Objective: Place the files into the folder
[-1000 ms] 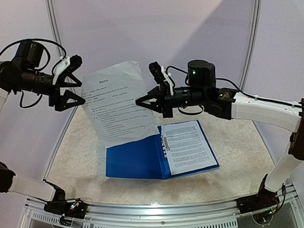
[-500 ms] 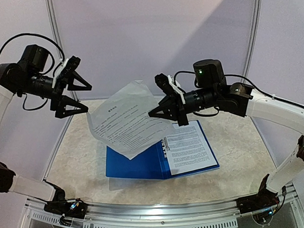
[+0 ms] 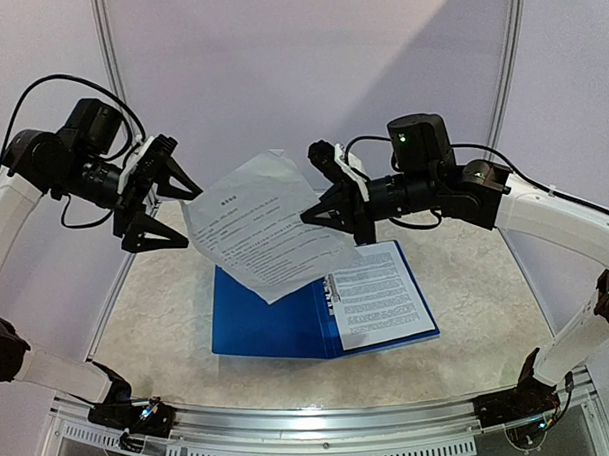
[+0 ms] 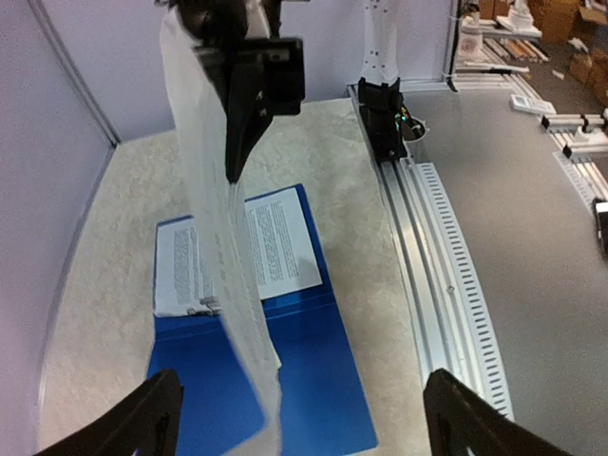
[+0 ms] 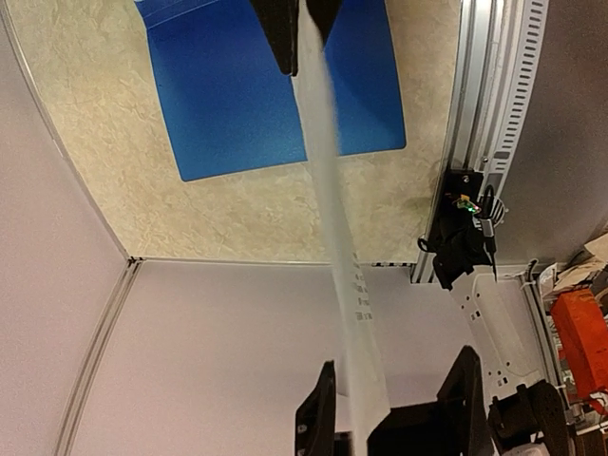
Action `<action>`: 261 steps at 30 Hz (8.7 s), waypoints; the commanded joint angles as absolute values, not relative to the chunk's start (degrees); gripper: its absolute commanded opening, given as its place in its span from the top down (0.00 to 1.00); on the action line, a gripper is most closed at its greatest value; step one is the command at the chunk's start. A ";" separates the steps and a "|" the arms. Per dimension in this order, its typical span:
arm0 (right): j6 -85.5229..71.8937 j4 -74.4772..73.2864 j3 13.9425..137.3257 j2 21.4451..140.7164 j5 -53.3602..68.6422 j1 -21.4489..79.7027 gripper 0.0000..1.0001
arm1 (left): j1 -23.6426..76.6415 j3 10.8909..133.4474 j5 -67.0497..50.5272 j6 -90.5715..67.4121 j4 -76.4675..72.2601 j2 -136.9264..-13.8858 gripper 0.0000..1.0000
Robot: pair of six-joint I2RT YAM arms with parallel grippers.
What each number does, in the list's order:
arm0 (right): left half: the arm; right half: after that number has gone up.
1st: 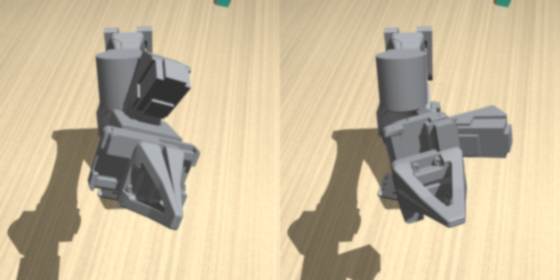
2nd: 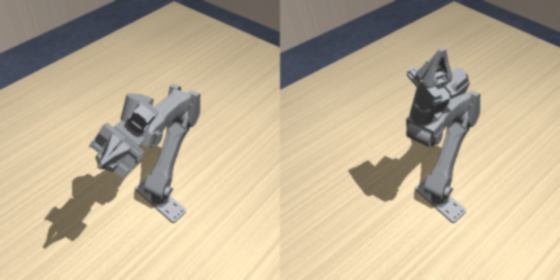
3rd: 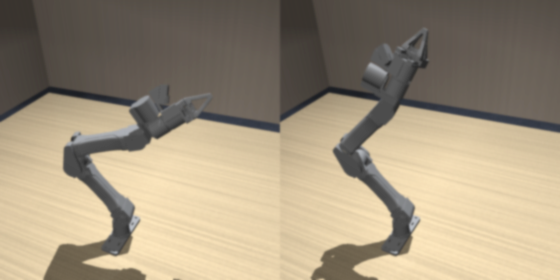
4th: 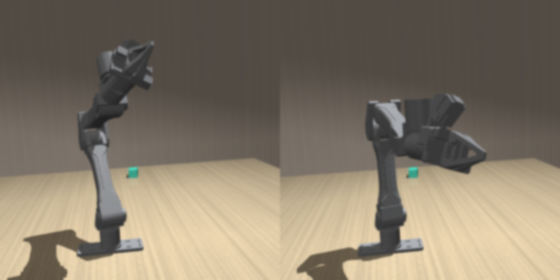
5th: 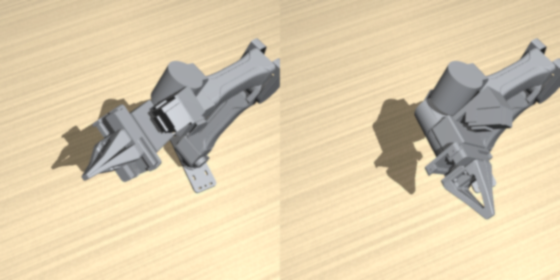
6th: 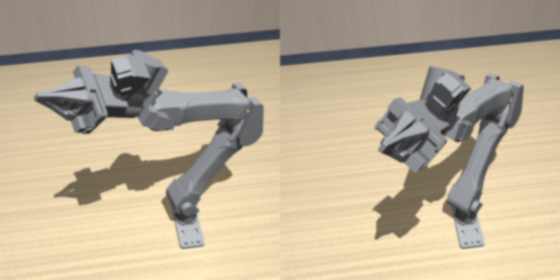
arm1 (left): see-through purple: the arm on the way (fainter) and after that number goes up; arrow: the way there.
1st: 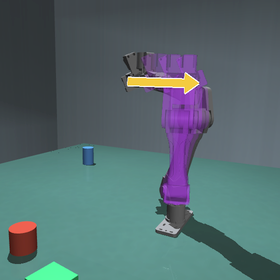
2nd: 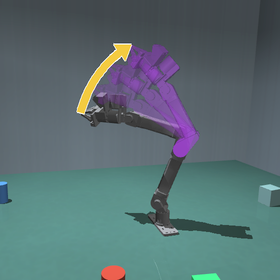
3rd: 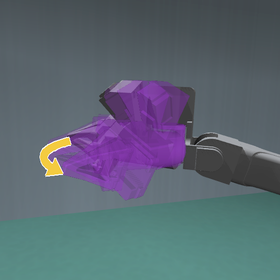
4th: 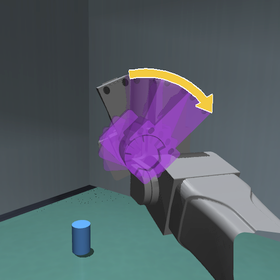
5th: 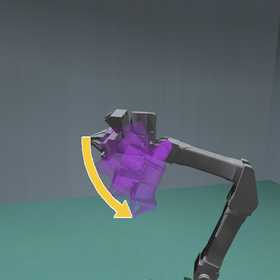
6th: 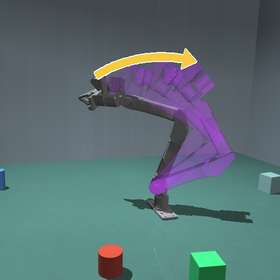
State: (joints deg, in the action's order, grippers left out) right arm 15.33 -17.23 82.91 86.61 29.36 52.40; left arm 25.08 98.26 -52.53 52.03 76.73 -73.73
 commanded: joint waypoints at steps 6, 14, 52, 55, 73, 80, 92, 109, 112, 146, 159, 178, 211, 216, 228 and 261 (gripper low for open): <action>11.82 -19.40 84.73 86.10 23.77 52.07 1.00 | 27.18 96.32 -40.58 41.49 87.84 -73.76 0.95; 5.70 -19.21 82.44 85.07 19.89 50.00 1.00 | 27.11 95.38 -25.17 32.19 79.04 -73.36 1.00; -21.62 -39.25 77.03 93.85 49.14 14.08 1.00 | 10.99 65.03 -35.17 -2.97 44.56 -90.70 0.03; -19.92 -42.24 78.30 97.79 50.71 12.51 1.00 | 10.96 64.12 -35.05 -3.55 43.64 -92.46 0.05; -11.76 -46.52 82.27 115.99 52.35 9.23 1.00 | 11.00 60.85 -37.53 -5.38 40.17 -95.89 0.13; -15.26 -40.95 79.22 116.29 51.94 9.25 1.00 | 11.01 60.02 -38.50 -6.88 38.87 -96.48 0.20; -18.36 -35.33 76.03 116.36 53.61 10.52 1.00 | 10.99 60.47 -39.02 -6.77 38.96 -96.58 0.20; -13.58 -40.17 76.48 117.49 51.79 11.18 1.00 | 11.11 60.73 -38.67 -6.45 39.11 -96.16 0.21; -13.87 -39.31 75.99 117.56 51.72 11.79 1.00 | 11.09 60.86 -38.67 -6.35 39.23 -96.13 0.20; -13.71 -45.38 79.97 114.55 39.20 12.85 0.01 | 11.16 61.08 -38.50 -5.85 39.54 -95.19 0.21; -10.04 -51.09 86.83 106.58 8.69 20.59 0.01 | 11.11 61.40 -37.85 -5.20 39.99 -94.54 0.20; -10.64 -18.64 93.02 116.51 16.35 38.50 0.69 | 11.12 59.40 -37.99 -6.70 38.04 -92.92 0.21; -11.89 -30.26 104.37 134.30 27.03 38.58 0.43 | 11.14 58.62 -38.50 -7.83 36.85 -92.99 0.32; -12.36 -30.43 104.41 133.69 29.25 38.62 0.45 | 11.16 58.67 -38.75 -7.85 36.84 -93.07 0.32; -11.33 -31.24 103.78 130.87 33.40 38.54 0.48 | 11.15 58.80 -38.80 -7.65 36.95 -92.59 0.32; -15.88 -29.98 88.20 109.75 22.74 41.51 0.53 | 10.99 59.07 -38.91 -7.60 37.12 -92.42 0.32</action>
